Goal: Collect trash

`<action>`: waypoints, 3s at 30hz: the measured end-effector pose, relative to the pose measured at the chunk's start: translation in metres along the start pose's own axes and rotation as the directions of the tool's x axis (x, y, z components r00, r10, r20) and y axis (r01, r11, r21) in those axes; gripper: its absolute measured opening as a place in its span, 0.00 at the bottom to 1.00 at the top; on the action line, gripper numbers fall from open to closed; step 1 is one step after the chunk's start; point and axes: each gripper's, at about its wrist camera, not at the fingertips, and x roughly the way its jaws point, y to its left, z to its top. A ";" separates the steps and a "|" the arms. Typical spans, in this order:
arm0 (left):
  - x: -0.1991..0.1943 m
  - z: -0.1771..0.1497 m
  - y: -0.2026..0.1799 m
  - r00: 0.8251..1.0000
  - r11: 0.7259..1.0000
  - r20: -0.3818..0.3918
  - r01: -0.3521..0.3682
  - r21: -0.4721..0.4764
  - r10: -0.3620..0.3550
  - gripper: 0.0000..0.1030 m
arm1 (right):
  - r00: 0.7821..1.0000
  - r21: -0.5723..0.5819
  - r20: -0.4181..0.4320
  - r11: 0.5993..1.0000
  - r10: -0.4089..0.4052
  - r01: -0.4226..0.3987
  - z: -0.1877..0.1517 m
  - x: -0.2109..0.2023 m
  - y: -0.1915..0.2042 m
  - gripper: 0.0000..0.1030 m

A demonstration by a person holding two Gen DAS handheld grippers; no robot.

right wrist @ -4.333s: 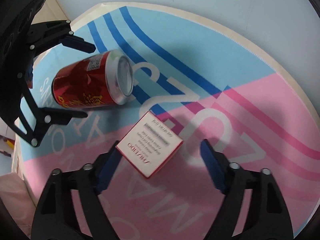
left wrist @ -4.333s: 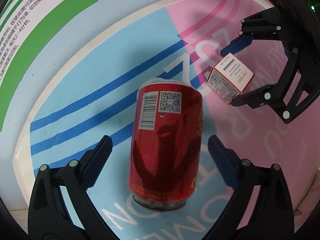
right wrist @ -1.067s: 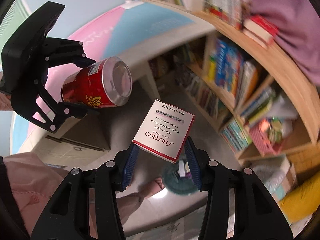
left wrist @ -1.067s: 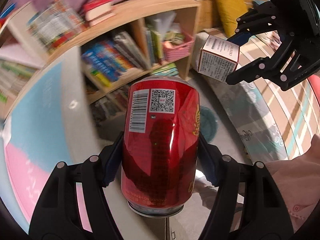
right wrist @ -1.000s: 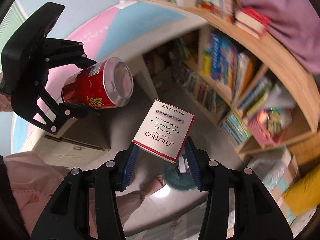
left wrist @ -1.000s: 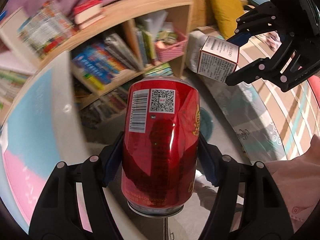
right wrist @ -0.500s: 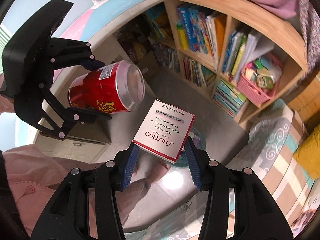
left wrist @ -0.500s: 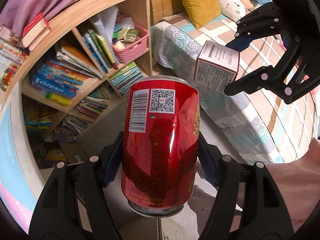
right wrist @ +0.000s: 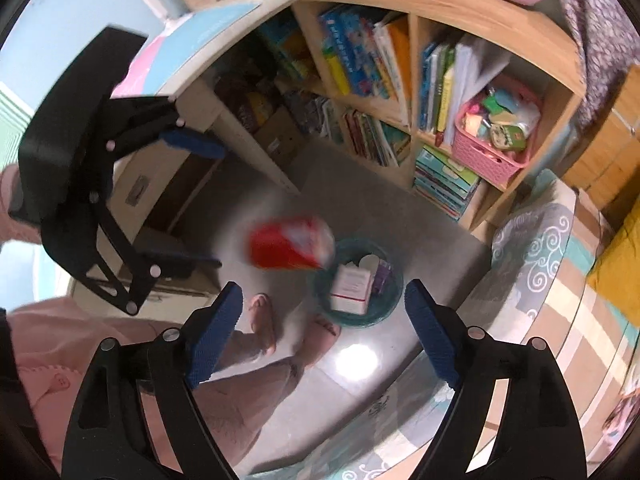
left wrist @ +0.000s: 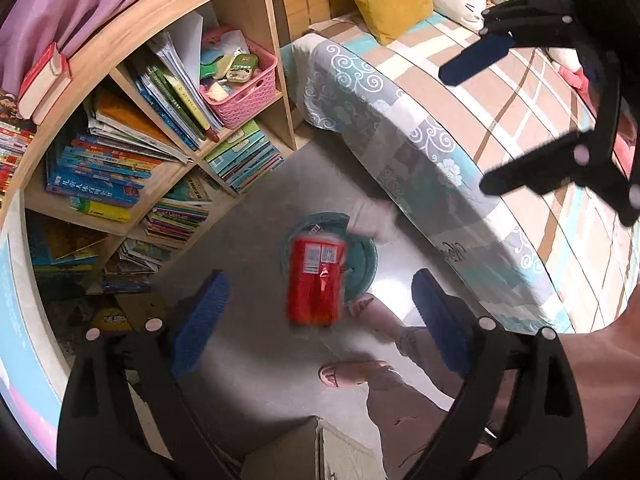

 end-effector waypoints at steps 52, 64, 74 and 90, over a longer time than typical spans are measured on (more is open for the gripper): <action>-0.183 -0.370 0.127 0.903 0.439 -0.021 -0.229 -0.869 0.429 0.93 | 0.977 -0.624 -0.045 0.758 0.208 -0.190 0.186 0.087 0.380 0.83; -0.197 -0.465 0.108 0.884 0.165 -0.127 -0.222 -0.961 0.449 0.93 | 0.947 -0.757 -0.192 0.575 0.259 -0.310 0.186 0.130 0.492 0.83; -0.202 -0.509 0.099 0.863 -0.141 -0.227 -0.182 -0.973 0.451 0.93 | 0.922 -0.799 -0.273 0.468 0.276 -0.377 0.199 0.156 0.543 0.83; -0.200 -0.533 0.089 0.824 -0.492 -0.362 -0.119 -0.862 0.435 0.93 | 0.883 -0.821 -0.380 0.339 0.276 -0.459 0.222 0.192 0.596 0.85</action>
